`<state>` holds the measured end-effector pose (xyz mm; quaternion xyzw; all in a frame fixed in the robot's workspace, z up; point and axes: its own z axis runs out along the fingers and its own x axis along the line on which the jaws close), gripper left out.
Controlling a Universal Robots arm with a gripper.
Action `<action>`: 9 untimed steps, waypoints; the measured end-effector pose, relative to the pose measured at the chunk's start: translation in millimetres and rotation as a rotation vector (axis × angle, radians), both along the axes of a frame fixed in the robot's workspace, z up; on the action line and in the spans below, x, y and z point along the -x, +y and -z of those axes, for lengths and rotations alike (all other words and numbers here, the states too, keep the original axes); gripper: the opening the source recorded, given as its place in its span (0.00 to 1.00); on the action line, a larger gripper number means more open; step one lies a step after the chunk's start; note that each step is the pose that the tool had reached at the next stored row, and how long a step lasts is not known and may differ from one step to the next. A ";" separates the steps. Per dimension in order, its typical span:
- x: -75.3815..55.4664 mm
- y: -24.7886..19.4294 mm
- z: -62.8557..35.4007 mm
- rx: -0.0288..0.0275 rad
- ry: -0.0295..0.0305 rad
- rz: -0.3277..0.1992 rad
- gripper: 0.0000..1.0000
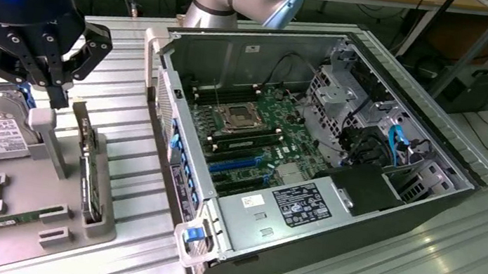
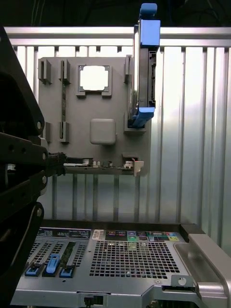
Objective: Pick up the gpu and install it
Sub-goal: 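Pick up the gpu and move the gpu toward the slot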
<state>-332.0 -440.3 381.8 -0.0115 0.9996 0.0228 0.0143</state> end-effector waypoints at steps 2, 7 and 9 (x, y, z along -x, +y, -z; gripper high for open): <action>0.0 0.0 0.0 0.0000 0.0000 0.000 0.17; 0.0 0.0 0.0 0.0000 0.0000 0.000 0.42; 0.0 0.0 0.0 0.0001 0.0000 0.000 0.54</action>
